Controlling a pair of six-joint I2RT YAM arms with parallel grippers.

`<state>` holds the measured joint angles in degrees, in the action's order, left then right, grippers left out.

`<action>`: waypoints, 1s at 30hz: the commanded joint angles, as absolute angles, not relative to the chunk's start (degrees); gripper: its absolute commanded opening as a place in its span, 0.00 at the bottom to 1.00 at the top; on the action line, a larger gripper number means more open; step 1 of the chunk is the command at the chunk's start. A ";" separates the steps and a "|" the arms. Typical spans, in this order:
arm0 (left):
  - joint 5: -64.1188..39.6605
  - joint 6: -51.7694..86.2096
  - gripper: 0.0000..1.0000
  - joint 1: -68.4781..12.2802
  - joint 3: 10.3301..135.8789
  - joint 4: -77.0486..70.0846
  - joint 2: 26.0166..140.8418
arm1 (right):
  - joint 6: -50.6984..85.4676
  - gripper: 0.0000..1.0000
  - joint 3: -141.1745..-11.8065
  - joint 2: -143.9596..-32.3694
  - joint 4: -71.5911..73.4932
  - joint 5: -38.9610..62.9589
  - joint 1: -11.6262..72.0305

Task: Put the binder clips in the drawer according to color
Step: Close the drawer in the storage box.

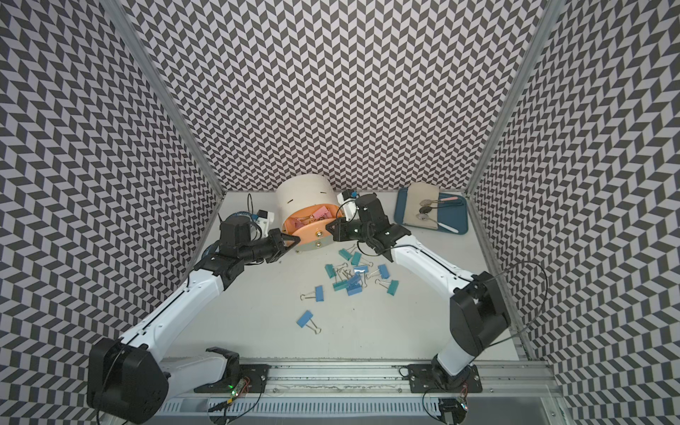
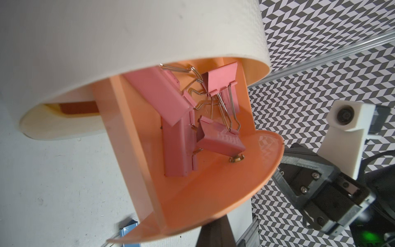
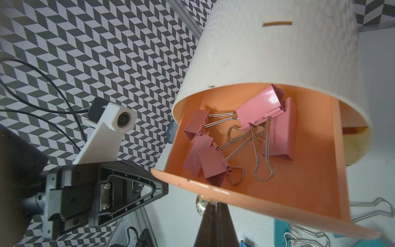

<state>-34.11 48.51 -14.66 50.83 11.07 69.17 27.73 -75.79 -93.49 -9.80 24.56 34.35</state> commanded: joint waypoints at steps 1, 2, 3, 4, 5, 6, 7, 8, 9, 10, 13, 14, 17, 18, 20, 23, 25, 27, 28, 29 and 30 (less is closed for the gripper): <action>-33.26 47.46 0.00 -14.94 53.16 9.25 70.19 | 27.85 0.00 -78.29 -95.20 -6.68 25.04 34.58; -33.23 47.39 0.00 -14.94 53.32 9.19 70.46 | 27.88 0.00 -78.83 -95.64 -6.59 25.12 34.62; -32.94 47.37 0.00 -14.94 53.51 9.15 70.70 | 27.97 0.00 -79.37 -96.15 -6.59 25.27 34.63; -32.68 47.29 0.00 -14.85 53.69 9.14 70.88 | 27.99 0.00 -79.77 -96.60 -6.59 25.38 34.63; -32.50 47.20 0.00 -14.78 53.90 9.22 71.08 | 28.02 0.00 -80.31 -97.08 -6.59 25.51 34.63; -32.31 47.20 0.00 -14.77 54.06 9.13 71.31 | 27.95 0.00 -80.93 -97.57 -6.59 25.61 34.61; -32.26 47.13 0.00 -14.68 54.23 9.02 71.52 | 27.91 0.00 -81.40 -98.00 -6.68 25.66 34.62; -32.17 47.11 0.00 -14.59 54.51 9.03 71.84 | 27.78 0.00 -81.93 -98.44 -6.77 25.66 34.57; -32.11 47.03 0.00 -14.51 54.77 9.00 72.13 | 27.73 0.00 -82.42 -98.84 -6.85 25.75 34.57; -32.04 46.94 0.00 -14.43 54.97 9.00 72.49 | 27.68 0.00 -82.72 -99.24 -6.90 25.75 34.54; -31.85 46.51 0.00 -13.93 55.72 9.12 73.34 | 27.62 0.00 -83.74 -100.25 -6.86 25.84 34.46; -31.79 46.37 0.00 -13.72 55.94 9.10 73.62 | 27.60 0.00 -84.05 -100.60 -6.78 25.84 34.45; -31.82 45.84 0.00 -13.02 56.63 9.36 74.46 | 27.69 0.00 -84.79 -101.53 -6.68 26.00 34.45; -31.89 45.73 0.00 -12.85 56.84 9.47 74.62 | 27.77 0.00 -85.05 -101.81 -6.72 26.02 34.39; -31.90 45.46 0.00 -12.36 57.12 9.57 75.05 | 27.79 0.00 -85.57 -102.42 -6.59 26.02 34.37; -31.80 45.26 0.00 -11.71 57.46 9.59 75.38 | 27.86 0.00 -86.30 -103.14 -6.50 26.10 34.29; -31.82 45.11 0.00 -11.43 57.63 9.60 75.50 | 27.98 0.00 -86.79 -103.68 -6.42 26.10 34.28; -31.90 45.00 0.00 -11.10 57.66 9.61 75.76 | 28.17 0.00 -87.34 -104.26 -6.33 26.02 34.21; -31.86 44.92 0.00 -10.99 57.81 9.50 75.83 | 28.27 0.00 -87.73 -104.53 -6.33 26.02 34.19; -31.98 44.91 0.00 -10.91 57.74 9.54 75.97 | 28.39 0.00 -87.96 -104.84 -6.33 26.02 34.16; -31.98 44.83 0.00 -10.77 57.87 9.54 76.12 | 28.55 0.00 -88.22 -105.02 -6.25 26.02 34.10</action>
